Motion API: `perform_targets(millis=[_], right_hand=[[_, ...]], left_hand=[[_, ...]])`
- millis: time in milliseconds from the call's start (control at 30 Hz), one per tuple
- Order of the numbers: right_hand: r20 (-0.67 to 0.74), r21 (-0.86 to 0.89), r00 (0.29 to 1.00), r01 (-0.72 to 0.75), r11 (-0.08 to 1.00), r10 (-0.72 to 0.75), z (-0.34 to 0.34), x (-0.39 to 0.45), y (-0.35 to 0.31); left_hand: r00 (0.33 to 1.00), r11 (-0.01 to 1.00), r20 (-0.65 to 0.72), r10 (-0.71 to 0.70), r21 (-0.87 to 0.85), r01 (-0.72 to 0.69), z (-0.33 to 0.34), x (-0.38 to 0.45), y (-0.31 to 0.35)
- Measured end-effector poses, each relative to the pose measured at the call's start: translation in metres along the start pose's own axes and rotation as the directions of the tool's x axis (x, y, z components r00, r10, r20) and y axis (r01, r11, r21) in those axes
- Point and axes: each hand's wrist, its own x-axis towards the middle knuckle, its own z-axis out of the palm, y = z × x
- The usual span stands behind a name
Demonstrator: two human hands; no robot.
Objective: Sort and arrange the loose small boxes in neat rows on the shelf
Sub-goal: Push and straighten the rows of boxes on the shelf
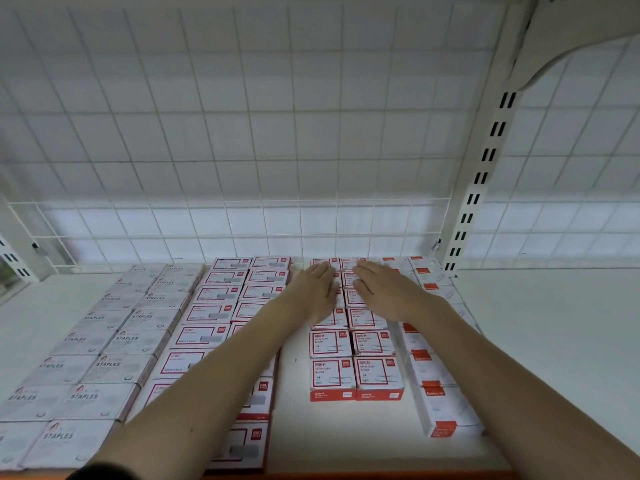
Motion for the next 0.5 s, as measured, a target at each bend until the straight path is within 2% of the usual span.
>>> perform_targets(millis=[300,500], right_hand=[[-0.04,-0.068,0.998,0.048,0.997,-0.051,-0.001,-0.008,-0.001],[0.025,-0.041,0.998,0.062,0.997,-0.061,0.009,-0.022,-0.002]], left_hand=[[1.0,0.998,0.004,0.003,0.07,-0.003,-0.004,-0.013,0.006],[0.996,0.994,0.084,-0.026,0.108,0.017,0.0,-0.028,0.017]])
